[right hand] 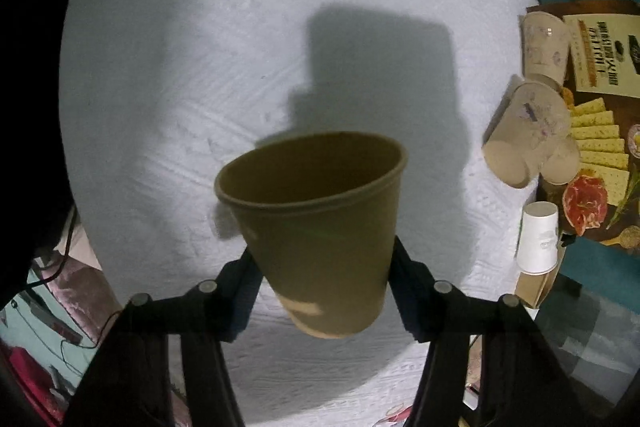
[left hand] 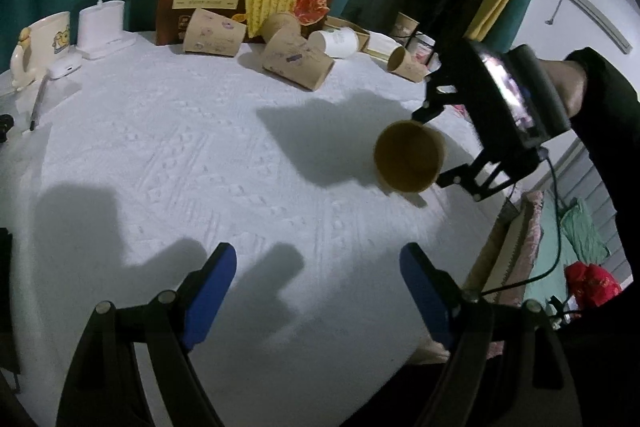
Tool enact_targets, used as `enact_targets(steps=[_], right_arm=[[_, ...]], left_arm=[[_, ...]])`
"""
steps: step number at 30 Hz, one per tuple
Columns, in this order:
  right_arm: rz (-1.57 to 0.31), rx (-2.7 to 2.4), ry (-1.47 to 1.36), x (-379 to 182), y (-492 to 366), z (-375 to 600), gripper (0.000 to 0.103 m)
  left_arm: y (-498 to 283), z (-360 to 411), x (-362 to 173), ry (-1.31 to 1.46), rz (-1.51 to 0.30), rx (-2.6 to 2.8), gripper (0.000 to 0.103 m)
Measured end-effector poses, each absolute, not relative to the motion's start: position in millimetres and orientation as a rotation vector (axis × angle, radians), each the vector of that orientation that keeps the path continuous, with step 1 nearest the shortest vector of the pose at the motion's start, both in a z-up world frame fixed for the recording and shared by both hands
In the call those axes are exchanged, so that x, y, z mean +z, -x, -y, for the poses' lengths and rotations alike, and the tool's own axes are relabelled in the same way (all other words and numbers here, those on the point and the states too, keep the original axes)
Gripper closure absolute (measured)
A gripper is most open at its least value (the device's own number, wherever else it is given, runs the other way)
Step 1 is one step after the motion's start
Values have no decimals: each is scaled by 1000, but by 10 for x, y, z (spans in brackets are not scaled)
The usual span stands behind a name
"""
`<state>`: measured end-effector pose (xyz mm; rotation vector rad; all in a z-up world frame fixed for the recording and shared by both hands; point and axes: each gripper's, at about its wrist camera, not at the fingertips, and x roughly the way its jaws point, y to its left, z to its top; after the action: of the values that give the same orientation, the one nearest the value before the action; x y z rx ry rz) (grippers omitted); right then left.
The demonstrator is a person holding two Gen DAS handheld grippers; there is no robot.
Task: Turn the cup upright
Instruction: 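Lift the brown cup with the right gripper and rotate it mouth up, then lower the upright brown cup onto the tablecloth and open the right gripper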
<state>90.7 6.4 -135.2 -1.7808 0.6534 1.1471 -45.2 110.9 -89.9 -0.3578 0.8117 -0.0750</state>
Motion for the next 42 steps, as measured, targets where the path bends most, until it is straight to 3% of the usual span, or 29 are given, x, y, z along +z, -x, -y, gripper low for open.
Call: enact_targets(steps=[9,16,23,29,42], right_arm=[[-608,1095,1435,-930,-1098,33,47],[-618,1028,725,-581,-1357,526,47],[-651,885,172,-849,-1433,984,47],[-640,745,26,-1128,-1486,1223,47],[-623,642,69,-1379,-1297,1316,46]], left_arm=[[378,-1143,-855,415,-756,-70,19],[228,-1064,-852,428,-755,-59,19],[17,-961,-855,412,-776,-49,19],[-72,-895,-837,388,-779,-40,19],[-127,-834,-854,369,-792,-50,19]])
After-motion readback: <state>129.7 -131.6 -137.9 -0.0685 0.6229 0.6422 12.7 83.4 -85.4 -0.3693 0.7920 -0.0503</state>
